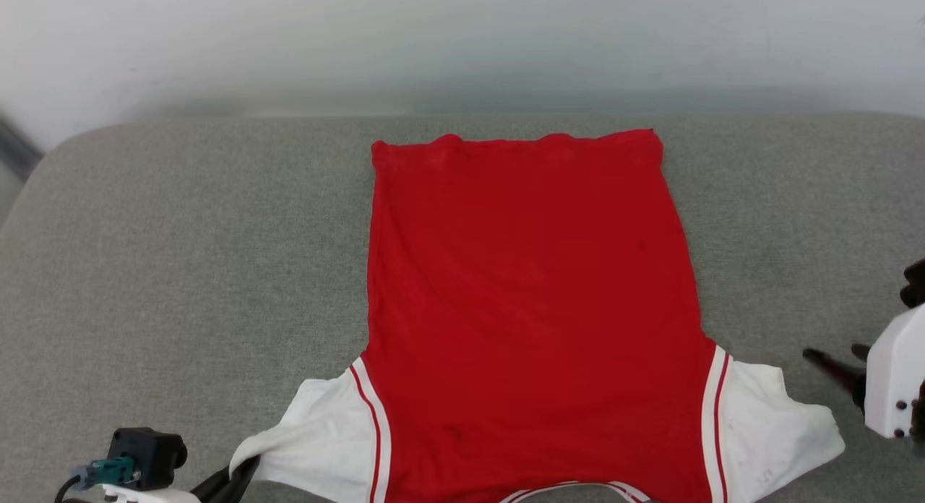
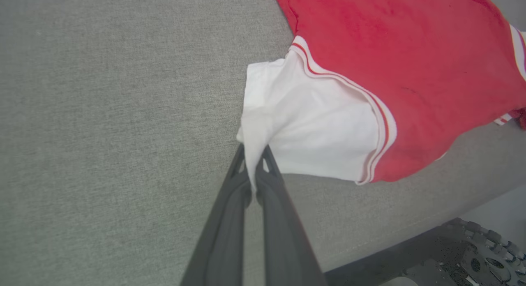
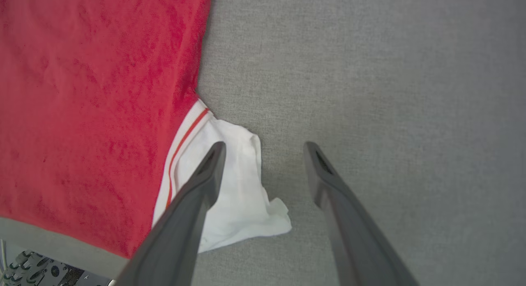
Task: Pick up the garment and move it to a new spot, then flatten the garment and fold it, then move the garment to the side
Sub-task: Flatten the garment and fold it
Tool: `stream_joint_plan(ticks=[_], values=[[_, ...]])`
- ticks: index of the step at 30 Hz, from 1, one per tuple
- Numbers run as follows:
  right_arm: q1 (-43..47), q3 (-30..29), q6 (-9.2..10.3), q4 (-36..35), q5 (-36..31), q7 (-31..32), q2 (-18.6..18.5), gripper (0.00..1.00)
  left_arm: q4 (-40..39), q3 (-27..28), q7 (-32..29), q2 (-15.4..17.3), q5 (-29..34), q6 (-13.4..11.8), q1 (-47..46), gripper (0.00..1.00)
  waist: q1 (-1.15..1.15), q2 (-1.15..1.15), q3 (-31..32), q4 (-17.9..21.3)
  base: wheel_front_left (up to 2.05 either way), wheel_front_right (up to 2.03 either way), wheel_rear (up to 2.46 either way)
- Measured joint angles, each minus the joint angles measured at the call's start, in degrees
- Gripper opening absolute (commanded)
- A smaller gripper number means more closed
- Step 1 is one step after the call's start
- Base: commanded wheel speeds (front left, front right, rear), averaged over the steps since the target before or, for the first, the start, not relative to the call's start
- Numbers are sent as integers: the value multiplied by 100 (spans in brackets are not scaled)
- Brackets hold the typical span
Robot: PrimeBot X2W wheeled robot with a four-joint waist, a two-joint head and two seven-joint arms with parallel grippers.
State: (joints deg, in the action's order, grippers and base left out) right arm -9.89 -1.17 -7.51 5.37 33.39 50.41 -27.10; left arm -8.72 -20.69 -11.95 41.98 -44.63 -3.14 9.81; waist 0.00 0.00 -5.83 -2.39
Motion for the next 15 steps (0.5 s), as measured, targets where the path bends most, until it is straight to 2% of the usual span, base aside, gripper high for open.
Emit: stream_joint_plan(ticks=[8,15], values=[[-1201,-44,0,-485,56,378,-43,100,-999,-36,-363,97,-198,-24,-21,0,0,0,-586,-258,0,0,0],[-2680,-108,0,-132,-337,1066,-36,100,-1755,-188,-627,170,-83,-3,-247,0,1,0,-1285,-677,0,0,0]])
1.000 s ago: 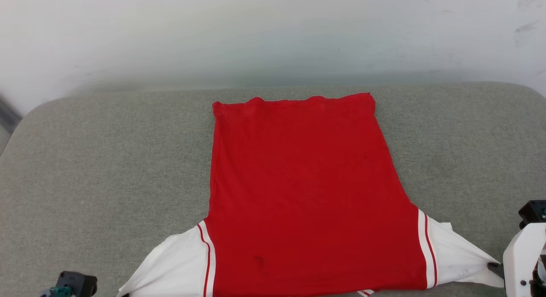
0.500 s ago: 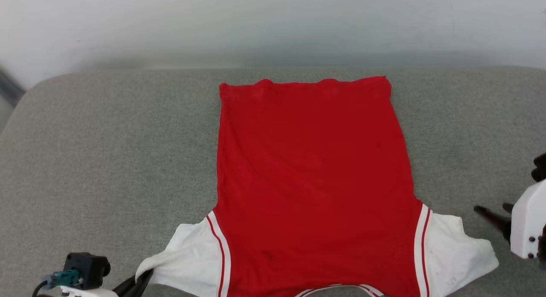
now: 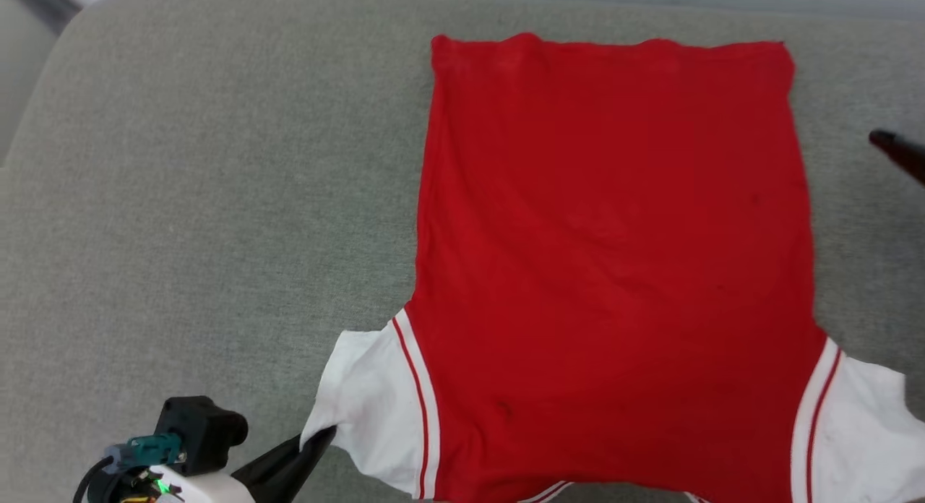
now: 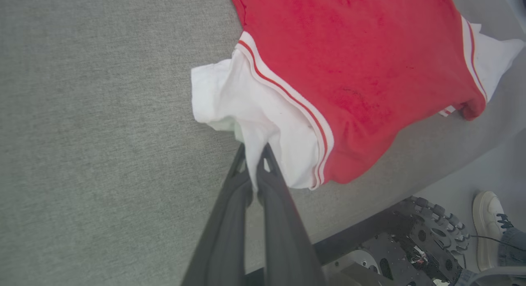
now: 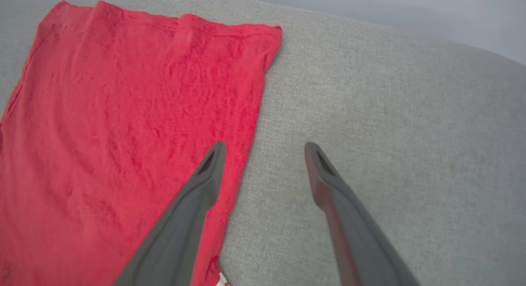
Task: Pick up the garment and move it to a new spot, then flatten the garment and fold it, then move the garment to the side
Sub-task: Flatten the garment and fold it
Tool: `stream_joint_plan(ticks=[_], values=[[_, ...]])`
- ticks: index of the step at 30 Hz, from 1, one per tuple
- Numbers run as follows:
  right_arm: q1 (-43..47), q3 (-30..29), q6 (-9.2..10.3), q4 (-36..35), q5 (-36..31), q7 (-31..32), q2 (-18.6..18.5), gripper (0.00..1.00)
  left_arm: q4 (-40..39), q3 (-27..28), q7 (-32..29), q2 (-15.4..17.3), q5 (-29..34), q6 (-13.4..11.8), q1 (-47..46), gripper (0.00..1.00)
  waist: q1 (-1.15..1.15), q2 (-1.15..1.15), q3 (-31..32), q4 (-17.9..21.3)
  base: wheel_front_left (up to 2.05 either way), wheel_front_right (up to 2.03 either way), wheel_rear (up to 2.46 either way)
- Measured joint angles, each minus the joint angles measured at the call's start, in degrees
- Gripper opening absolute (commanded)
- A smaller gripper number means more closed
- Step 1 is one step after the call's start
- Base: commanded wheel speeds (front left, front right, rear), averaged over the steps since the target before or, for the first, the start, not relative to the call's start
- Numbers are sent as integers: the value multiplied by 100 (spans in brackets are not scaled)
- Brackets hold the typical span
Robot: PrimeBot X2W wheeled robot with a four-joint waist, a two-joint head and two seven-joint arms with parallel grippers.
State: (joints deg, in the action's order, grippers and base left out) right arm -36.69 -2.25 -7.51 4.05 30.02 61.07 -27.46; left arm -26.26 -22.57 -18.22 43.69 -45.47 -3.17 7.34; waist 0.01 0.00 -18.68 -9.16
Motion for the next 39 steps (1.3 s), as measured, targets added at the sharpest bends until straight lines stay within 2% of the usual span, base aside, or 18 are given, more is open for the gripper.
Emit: stream_joint_plan(ticks=[6,12,21,29,30,31,39], values=[[-1226,-13,0,566,-476,826,-207,100,-371,-144,-60,-101,113,99,-336,0,1,0,-609,-487,0,0,0],[-2123,-126,0,1024,-1058,1220,-245,100,-498,-359,-59,-294,241,265,-659,0,1,0,-1137,-1004,0,0,0],[-2535,-497,0,1577,-1830,883,-190,100,-288,-613,87,-588,312,468,-916,0,1,0,-1685,-1627,0,0,0],[-2439,-738,1,1762,-2029,934,-157,100,-73,-657,191,-669,336,544,-1015,0,0,0,-1873,-1815,0,0,0],[-2436,-766,1,1761,-2027,988,-147,38,-48,-656,204,-669,336,549,-1021,0,0,0,-1876,-1814,0,0,0],[-2430,-772,1,1749,-2025,1048,-137,0,-26,-656,213,-669,336,554,-1026,0,0,0,-1875,-1810,0,0,0],[-2081,-866,1,1655,-1937,1149,-14,0,96,-619,235,-649,327,561,-1092,0,0,0,-1690,-1675,0,0,0]])
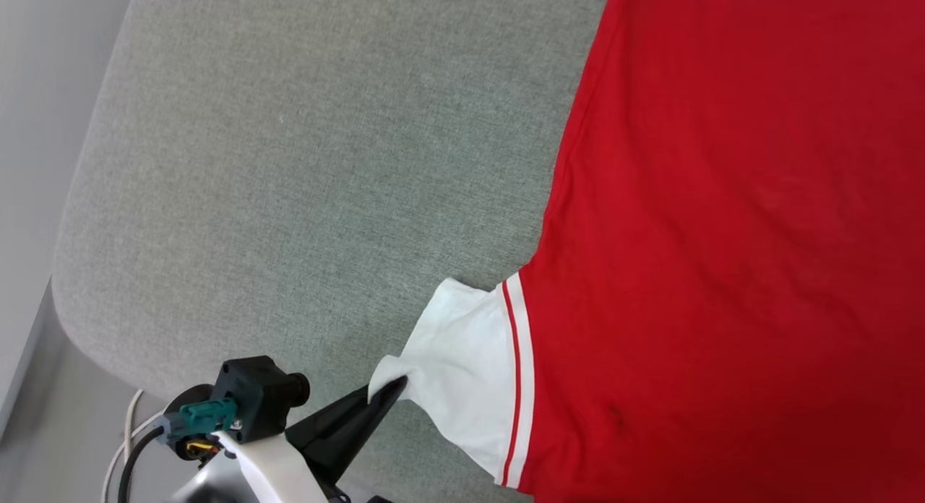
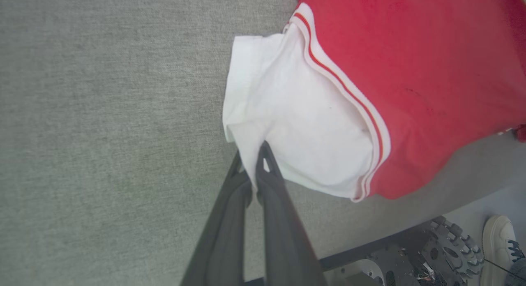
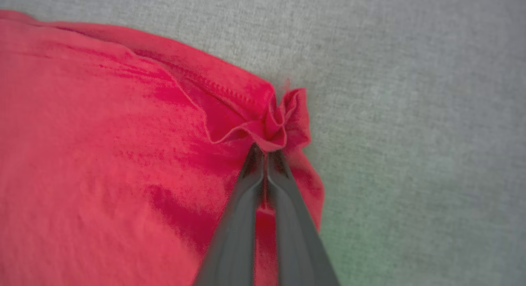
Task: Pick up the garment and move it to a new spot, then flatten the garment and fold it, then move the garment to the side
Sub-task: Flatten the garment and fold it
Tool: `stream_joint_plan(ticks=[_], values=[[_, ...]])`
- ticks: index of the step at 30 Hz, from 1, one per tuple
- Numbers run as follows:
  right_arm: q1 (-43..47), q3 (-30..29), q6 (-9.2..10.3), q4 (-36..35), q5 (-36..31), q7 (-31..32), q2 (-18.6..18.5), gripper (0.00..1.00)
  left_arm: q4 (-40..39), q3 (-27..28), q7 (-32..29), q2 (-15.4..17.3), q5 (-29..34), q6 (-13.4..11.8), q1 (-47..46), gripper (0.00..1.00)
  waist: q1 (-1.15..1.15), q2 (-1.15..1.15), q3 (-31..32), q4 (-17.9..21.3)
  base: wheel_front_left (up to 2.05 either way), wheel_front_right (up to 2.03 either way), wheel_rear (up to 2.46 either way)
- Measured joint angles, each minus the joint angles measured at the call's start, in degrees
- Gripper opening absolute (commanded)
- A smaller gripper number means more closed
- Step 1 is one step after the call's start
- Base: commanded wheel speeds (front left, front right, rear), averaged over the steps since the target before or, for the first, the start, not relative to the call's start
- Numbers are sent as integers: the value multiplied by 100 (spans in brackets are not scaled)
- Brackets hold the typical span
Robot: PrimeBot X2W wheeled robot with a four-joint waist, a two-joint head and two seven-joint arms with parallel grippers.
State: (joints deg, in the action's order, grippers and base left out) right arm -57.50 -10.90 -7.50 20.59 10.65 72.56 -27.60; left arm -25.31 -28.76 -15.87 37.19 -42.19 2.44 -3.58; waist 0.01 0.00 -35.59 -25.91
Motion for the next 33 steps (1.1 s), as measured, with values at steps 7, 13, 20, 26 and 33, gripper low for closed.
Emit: stream_joint_plan(ticks=[7,13,20,26,33], values=[[731,20,-1,35,265,-111,138,0,93,122,21,77,-34,-148,83,0,0,0,458,292,0,0,0],[1660,279,0,-97,695,-194,177,0,165,310,55,198,-93,-352,305,0,-1,0,973,686,0,0,0],[2882,564,0,-586,1399,-304,77,0,280,465,79,298,-245,-511,582,0,-2,0,1599,1222,0,0,0],[3807,623,0,-1145,1846,-469,70,0,361,524,130,321,-349,-641,842,0,-1,0,2074,1667,0,0,0],[4879,556,0,-1768,2115,-611,280,0,543,556,297,168,-390,-823,1038,0,-2,0,2528,2119,0,0,0]])
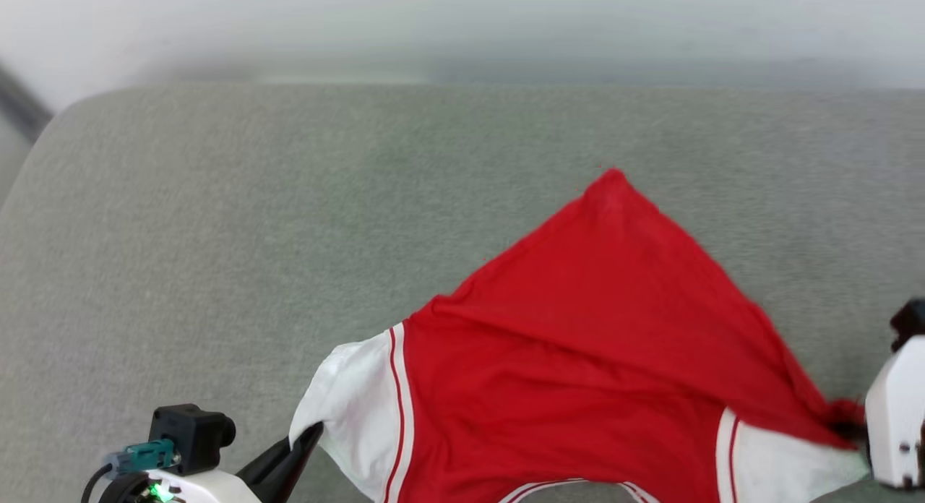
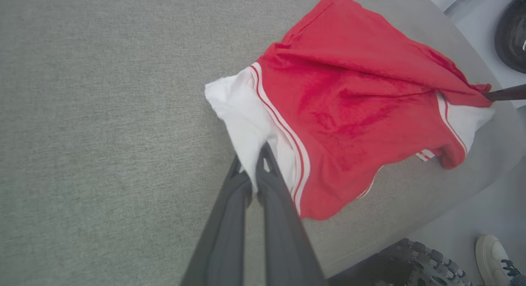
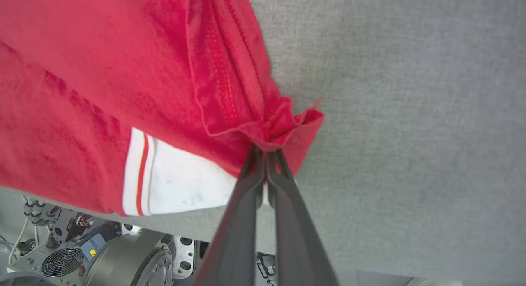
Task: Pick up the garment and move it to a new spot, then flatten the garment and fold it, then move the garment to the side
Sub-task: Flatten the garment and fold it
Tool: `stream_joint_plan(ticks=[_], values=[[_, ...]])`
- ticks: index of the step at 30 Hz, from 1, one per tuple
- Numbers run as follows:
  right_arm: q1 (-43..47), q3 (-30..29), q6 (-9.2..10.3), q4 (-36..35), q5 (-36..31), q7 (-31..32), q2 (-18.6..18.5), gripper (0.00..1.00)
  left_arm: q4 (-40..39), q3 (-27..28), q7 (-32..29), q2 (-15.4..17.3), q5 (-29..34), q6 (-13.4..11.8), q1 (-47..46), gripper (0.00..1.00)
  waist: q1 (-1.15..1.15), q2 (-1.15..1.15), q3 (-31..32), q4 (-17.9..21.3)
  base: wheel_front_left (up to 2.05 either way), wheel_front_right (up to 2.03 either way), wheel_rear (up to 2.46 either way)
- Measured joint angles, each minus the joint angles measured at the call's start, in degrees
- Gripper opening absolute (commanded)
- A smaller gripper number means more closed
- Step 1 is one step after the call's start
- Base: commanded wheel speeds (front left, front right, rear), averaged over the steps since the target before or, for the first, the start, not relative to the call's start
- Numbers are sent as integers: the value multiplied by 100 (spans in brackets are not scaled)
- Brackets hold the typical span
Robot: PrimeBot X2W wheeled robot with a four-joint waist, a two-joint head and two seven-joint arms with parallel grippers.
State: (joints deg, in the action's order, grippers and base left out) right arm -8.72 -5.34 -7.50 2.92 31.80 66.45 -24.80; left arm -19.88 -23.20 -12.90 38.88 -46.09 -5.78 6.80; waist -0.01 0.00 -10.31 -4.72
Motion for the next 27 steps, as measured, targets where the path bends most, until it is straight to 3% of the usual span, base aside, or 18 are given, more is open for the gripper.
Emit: stream_joint_plan(ticks=[10,11,12,20,27], values=[[1274,-219,0,-448,111,-298,332,0,247,-66,272,-361,45,-164,8,0,0,0,465,304,0,0,0],[1344,-201,0,-475,111,-366,337,22,256,-73,304,-398,44,-177,8,0,0,0,485,306,0,0,0],[1380,-154,0,-532,111,-514,337,100,263,-83,311,-422,44,-178,8,0,0,0,498,304,0,0,0],[1162,97,0,-790,424,-855,41,100,158,-167,314,-424,104,-202,46,0,0,0,458,216,0,0,0],[-212,490,0,-1058,536,-578,-105,100,-90,-276,193,-396,215,-229,-39,0,1,0,217,-47,0,0,0]])
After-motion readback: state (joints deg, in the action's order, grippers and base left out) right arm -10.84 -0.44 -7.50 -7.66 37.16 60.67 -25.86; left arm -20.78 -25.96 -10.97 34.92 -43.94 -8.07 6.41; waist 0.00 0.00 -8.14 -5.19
